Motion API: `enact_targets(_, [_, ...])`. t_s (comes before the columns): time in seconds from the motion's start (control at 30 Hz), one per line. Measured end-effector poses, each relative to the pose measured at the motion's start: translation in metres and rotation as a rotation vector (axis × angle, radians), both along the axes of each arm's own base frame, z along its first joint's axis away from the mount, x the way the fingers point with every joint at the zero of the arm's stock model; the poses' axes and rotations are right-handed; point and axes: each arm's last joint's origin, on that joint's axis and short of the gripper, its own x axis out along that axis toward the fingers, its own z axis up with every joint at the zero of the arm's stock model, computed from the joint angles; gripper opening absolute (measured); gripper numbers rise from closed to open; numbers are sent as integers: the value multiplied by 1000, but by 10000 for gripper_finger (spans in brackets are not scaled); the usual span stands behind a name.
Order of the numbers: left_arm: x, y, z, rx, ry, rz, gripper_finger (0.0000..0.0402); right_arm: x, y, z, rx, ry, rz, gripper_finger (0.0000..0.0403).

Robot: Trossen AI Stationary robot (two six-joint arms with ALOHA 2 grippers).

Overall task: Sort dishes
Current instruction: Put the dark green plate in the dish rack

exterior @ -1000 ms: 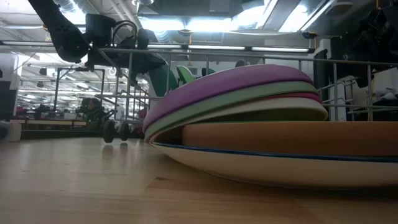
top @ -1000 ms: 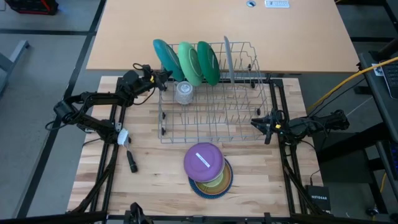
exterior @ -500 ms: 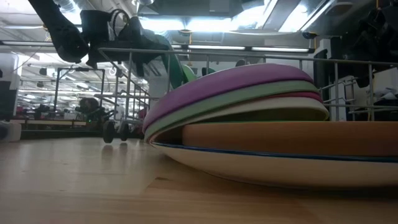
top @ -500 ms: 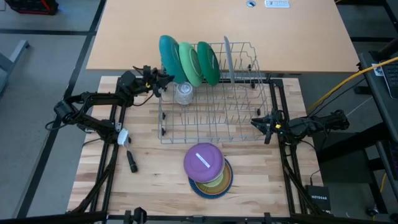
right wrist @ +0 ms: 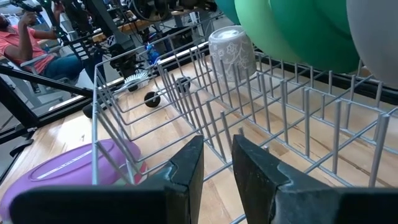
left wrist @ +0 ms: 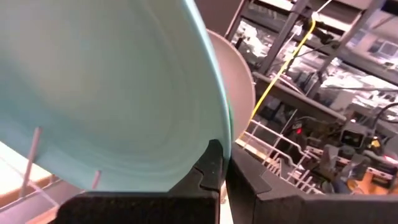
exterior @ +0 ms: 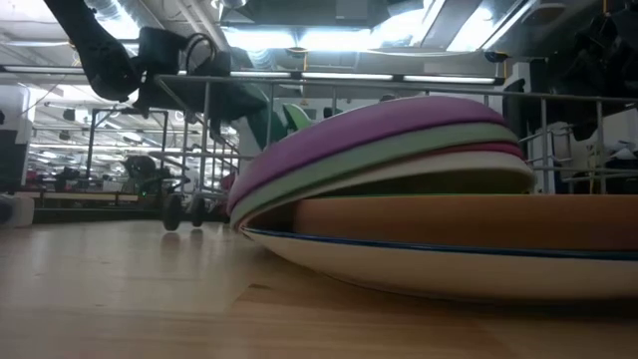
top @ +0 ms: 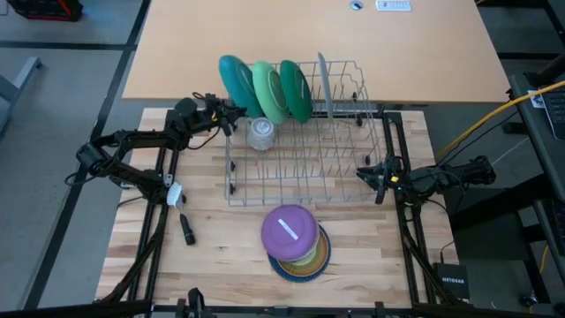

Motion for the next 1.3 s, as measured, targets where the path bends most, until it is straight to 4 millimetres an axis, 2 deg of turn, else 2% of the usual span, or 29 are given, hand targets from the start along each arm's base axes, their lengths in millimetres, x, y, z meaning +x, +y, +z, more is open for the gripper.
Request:
enact_targets(0.3, [-1,1,-13,-126,79,48,0,0,0,0,0,-1,0,88])
enact_targets(0.47, [0,0,-14,-112,99,46,7,0,0,0,0,-1,1,88])
enact_targets(0.63, [0,0,-13,-111,87,48,37,0,0,0,1,-1,1,88])
enact_targets(0.87, [1,-1,-12,-148,61,26,115,0,0,0,2,-1,5,88])
enact_targets(0.97, [0,-1,-12,-157,66,-14,135,0,0,0,2,-1,5,88])
enact_targets(1.3, [-6,0,-11,-405,-11,-114,134,0,0,0,2,-1,5,88])
